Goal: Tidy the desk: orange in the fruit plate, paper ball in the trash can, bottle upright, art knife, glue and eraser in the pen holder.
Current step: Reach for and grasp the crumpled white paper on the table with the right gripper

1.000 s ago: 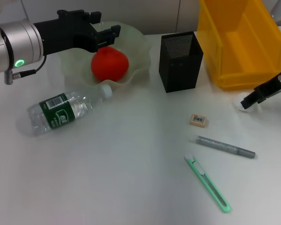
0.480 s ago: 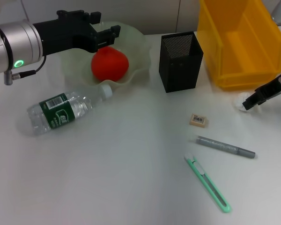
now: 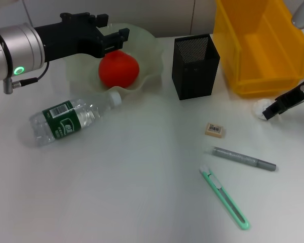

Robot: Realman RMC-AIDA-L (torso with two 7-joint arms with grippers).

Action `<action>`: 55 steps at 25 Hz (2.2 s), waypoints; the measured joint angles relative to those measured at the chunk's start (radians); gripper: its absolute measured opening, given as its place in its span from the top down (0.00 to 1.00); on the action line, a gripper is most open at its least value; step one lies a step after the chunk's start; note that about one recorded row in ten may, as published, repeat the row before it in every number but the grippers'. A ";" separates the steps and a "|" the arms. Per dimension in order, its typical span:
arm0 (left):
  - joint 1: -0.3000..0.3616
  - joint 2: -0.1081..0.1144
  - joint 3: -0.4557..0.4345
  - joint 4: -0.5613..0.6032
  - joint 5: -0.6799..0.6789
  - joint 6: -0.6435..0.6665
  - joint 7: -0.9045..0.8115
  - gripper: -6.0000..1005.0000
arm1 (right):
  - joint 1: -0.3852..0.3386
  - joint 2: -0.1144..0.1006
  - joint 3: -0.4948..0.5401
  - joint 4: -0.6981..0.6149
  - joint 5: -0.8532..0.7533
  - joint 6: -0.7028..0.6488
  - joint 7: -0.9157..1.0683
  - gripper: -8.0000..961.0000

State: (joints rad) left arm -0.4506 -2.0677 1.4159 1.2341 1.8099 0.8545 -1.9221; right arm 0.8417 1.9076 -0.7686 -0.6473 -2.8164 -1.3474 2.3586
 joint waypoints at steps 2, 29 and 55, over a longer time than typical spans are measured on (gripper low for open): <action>0.000 0.000 0.000 0.000 0.000 0.000 0.000 0.43 | 0.000 0.000 0.000 0.000 0.000 0.000 0.000 0.60; 0.002 0.001 -0.011 0.016 -0.017 0.002 0.000 0.43 | -0.058 0.074 0.011 -0.232 0.013 -0.159 0.019 0.88; 0.028 0.003 -0.011 0.018 -0.027 0.003 0.017 0.43 | -0.045 0.019 0.002 -0.243 0.025 -0.220 0.095 0.35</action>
State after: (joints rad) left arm -0.4228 -2.0647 1.4051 1.2517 1.7832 0.8575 -1.9055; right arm 0.7963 1.9269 -0.7668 -0.8904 -2.7910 -1.5673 2.4534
